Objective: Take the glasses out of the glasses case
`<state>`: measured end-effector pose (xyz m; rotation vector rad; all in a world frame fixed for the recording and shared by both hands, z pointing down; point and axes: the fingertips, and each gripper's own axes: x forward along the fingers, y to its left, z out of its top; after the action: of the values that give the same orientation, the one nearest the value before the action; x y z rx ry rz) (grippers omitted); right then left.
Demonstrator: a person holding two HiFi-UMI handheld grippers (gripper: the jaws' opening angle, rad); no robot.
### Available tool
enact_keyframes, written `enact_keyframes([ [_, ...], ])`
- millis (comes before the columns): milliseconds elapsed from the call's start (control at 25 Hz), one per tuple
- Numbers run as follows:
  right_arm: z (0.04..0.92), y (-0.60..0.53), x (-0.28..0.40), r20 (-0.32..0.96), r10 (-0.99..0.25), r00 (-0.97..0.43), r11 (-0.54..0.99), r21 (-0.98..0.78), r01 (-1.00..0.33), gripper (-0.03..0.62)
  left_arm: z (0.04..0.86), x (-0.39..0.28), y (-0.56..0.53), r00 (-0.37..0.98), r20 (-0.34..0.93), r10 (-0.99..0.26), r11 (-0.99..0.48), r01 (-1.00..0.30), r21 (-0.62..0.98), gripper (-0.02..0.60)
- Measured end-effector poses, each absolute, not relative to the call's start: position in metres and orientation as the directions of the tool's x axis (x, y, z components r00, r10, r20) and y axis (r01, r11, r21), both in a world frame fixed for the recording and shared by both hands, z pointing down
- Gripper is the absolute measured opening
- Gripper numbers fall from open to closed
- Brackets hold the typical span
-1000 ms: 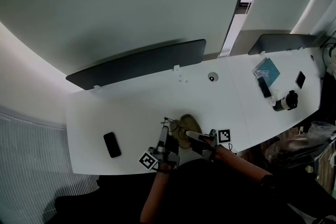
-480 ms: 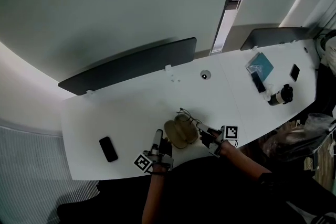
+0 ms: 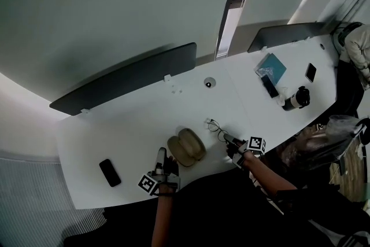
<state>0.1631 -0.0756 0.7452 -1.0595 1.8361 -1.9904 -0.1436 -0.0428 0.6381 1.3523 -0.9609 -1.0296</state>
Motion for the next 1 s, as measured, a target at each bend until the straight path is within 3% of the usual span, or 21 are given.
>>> enact_keyframes([
  [400, 0.769, -0.061, 0.153, 0.361, -0.494, -0.791, -0.211, -0.932, -0.294, 0.104, 0.644, -0.149, -0.037, 0.257, -0.024, -0.966, -0.022, 0.007, 1.000, 0.087],
  [760, 0.769, -0.058, 0.148, 0.406, -0.448, -0.797, -0.192, -0.914, -0.358, 0.108, 0.677, -0.161, -0.027, 0.235, 0.145, -0.961, 0.122, -0.108, 0.987, 0.098],
  [1000, 0.759, -0.045, 0.135, 0.400, -0.354, -0.845, -0.059, -0.912, -0.407, 0.171, 0.695, -0.154, -0.019, 0.278, 0.202, -0.939, 0.180, -0.103, 0.978, 0.126],
])
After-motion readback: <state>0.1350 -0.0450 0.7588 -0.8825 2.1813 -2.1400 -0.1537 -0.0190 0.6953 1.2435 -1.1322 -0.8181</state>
